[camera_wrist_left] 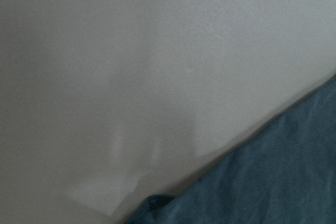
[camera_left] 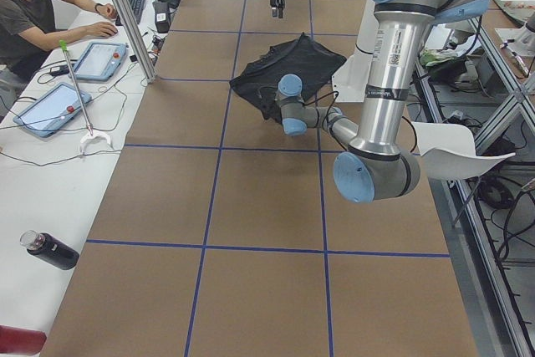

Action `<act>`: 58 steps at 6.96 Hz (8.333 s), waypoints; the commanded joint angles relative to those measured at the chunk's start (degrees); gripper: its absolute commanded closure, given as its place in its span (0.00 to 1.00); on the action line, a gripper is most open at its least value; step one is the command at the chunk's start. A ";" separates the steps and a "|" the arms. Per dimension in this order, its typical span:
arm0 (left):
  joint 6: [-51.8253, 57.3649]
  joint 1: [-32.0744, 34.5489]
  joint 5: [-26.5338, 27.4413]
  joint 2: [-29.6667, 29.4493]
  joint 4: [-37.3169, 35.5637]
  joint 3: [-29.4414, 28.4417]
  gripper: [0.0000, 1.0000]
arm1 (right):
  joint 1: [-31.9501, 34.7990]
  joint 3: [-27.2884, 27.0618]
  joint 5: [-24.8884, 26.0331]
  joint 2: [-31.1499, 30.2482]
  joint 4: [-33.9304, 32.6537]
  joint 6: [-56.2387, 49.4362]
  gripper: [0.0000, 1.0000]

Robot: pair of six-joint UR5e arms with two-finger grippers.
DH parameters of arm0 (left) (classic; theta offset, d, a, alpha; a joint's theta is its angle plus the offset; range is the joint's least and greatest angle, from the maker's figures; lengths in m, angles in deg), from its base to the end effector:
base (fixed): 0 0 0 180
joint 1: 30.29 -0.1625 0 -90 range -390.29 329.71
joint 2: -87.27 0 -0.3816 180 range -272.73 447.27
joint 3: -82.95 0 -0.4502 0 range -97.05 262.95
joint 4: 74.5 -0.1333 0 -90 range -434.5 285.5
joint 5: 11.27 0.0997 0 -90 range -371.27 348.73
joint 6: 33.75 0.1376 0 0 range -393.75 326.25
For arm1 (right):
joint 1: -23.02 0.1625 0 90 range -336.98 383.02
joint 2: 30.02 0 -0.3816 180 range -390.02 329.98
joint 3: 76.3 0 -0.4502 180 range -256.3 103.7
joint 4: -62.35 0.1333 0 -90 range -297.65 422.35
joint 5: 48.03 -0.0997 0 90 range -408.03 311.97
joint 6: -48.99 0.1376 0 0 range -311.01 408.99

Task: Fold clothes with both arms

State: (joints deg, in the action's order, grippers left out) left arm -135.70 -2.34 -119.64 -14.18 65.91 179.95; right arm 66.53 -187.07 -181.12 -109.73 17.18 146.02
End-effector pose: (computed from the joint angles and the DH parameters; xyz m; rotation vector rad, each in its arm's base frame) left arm 0.5414 -0.3891 0.3481 -0.1132 1.2266 -0.4145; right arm -0.3904 -0.4248 0.2335 -0.2091 -1.3801 0.2372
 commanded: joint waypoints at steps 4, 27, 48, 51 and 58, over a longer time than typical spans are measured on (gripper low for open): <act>0.17 0.00 0.08 0.28 0.04 0.65 0.92 | 0.26 0.03 -0.07 -0.01 0.00 0.00 0.00; 11.76 18.45 13.09 -29.86 3.82 -32.58 0.00 | 1.58 -0.42 0.37 0.35 0.62 -1.84 0.00; 25.93 23.47 -1.32 -5.69 3.03 -4.19 0.00 | -28.13 4.24 47.39 15.03 -44.30 -37.27 0.00; 25.84 23.38 -1.32 -5.69 3.03 -3.83 0.00 | -27.78 4.16 47.22 14.94 -44.30 -38.06 0.00; 25.92 23.38 -1.50 -5.69 3.03 -3.39 0.00 | -22.87 3.37 41.79 13.87 -43.95 -40.08 0.00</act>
State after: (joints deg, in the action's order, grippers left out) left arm -109.84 21.04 -121.06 -19.91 68.93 176.45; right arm 42.28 -183.43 -137.45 -96.25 -26.85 106.17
